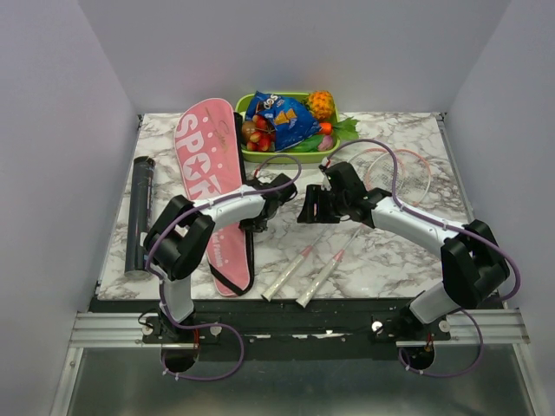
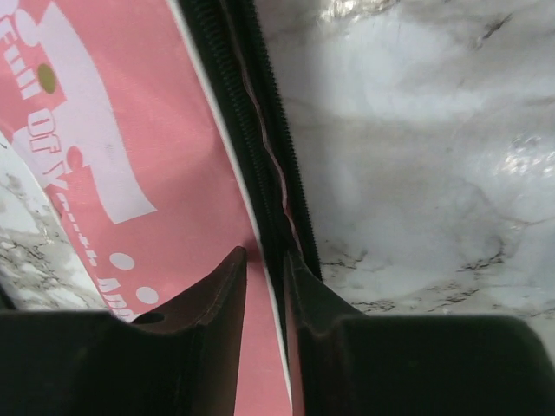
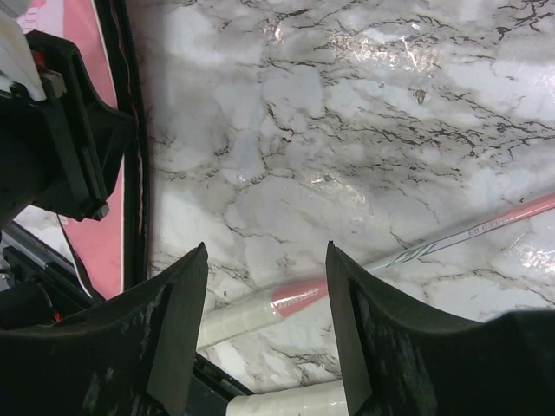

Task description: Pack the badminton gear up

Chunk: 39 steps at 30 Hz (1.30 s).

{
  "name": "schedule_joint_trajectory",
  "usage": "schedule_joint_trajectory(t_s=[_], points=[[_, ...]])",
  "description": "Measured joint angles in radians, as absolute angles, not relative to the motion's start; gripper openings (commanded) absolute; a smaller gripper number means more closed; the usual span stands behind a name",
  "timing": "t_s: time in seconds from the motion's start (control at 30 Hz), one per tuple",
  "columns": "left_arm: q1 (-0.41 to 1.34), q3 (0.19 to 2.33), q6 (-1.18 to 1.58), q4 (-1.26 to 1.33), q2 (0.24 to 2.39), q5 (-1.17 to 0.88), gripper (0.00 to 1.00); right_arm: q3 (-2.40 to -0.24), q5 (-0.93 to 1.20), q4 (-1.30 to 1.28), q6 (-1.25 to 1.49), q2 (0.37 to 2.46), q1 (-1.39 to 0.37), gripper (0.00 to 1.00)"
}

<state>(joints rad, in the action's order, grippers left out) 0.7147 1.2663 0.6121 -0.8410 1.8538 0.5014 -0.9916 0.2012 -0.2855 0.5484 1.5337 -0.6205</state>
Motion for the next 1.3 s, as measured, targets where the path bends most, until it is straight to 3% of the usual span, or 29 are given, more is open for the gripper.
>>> schedule_joint_trajectory(t_s=[0.13,0.17,0.67,1.03,1.3], points=[[0.715,1.229,0.616,-0.83,1.856,0.49,0.09,-0.99,0.205,-0.286,0.548,1.537,-0.62,0.64],[0.715,1.226,0.616,-0.826,1.858,0.487,0.0,-0.99,0.206,-0.286,0.548,1.538,-0.62,0.64],[0.715,1.135,0.615,-0.755,1.775,0.474,0.0,-0.987,0.247,-0.281,0.547,1.545,-0.62,0.61],[0.715,1.02,0.582,-0.707,1.383,0.412,0.0,-0.998,0.456,-0.183,0.58,1.584,-0.62,0.61],[0.716,0.901,0.561,-0.664,1.208,0.357,0.0,-1.151,0.585,-0.137,0.685,1.643,-0.623,0.62]])
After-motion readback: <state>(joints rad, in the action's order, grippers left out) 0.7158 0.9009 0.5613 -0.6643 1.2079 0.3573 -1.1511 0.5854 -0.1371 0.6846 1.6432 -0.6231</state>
